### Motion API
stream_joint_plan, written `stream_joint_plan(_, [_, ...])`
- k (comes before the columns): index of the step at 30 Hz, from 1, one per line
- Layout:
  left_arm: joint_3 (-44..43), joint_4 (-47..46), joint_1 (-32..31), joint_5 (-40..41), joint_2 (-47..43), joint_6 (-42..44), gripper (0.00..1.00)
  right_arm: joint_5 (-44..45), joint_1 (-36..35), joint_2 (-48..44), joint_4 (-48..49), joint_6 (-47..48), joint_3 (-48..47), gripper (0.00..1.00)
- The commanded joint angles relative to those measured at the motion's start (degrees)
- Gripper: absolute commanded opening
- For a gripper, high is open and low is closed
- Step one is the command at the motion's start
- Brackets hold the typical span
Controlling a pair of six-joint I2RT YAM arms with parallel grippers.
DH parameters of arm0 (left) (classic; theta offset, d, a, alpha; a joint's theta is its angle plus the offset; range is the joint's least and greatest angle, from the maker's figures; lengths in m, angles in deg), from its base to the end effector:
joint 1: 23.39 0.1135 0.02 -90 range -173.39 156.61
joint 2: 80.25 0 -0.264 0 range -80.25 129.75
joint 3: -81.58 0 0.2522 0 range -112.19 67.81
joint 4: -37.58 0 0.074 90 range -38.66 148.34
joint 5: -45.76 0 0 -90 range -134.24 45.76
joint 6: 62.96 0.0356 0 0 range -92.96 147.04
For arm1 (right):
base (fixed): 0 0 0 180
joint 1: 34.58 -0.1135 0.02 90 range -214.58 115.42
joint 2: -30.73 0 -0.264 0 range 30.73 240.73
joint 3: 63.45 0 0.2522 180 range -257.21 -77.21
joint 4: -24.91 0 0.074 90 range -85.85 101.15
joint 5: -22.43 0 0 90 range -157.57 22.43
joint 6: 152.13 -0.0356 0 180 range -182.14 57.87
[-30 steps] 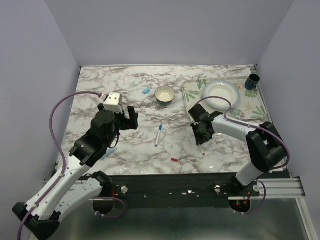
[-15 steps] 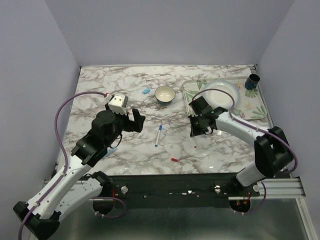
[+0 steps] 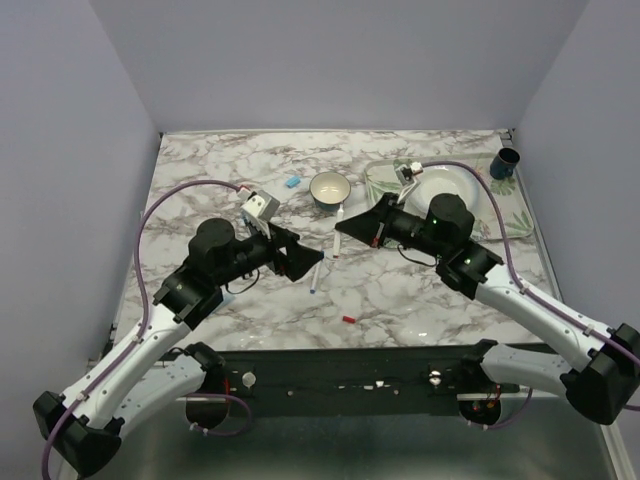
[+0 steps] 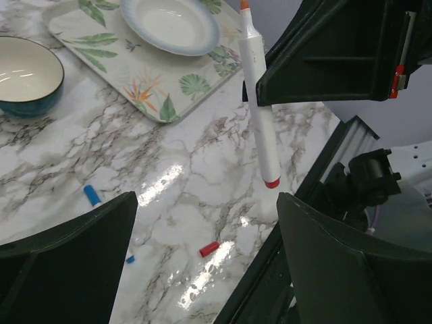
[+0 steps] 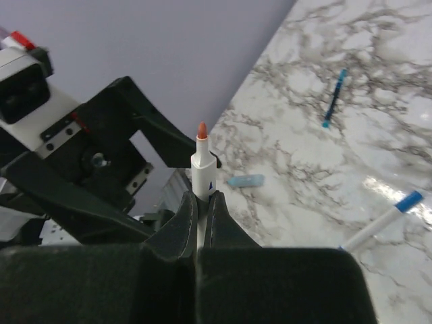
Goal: Insert the pens into the pen caps
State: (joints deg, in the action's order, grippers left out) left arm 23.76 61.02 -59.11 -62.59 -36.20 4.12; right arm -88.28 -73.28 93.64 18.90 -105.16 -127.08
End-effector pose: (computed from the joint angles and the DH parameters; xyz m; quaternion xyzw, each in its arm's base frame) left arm 0.1408 -0.1150 0.3390 0.1863 0.7382 -0.4180 0.4955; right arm 0.1941 0.1716 0.3418 -0.0936 0.7310 0.5341 0.4143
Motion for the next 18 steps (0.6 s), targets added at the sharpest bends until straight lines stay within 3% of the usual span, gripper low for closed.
stream_joint_plan(1, [-0.1, -4.7, 0.6, -9.2, 2.1, -4.6, 0.91, -0.1, -4.9, 1.0, 16.4, -4.8, 2.1, 0.01])
stream_joint_plan(8, [0.5, -7.2, 1.8, -13.7, 2.8, -7.7, 0.83, 0.6, -9.9, 3.3, 23.8, -4.0, 2.5, 0.01])
stream_joint_plan(13, [1.5, -11.7, 3.3, -18.1, 2.4, -10.6, 0.77, 2.4, -11.7, 3.7, 24.1, -2.8, 2.7, 0.01])
stream_joint_plan(18, [2.6, -14.9, 5.0, -21.1, 2.0, -12.3, 0.63, 2.3, -12.2, 4.0, 24.2, -2.2, 3.6, 0.01])
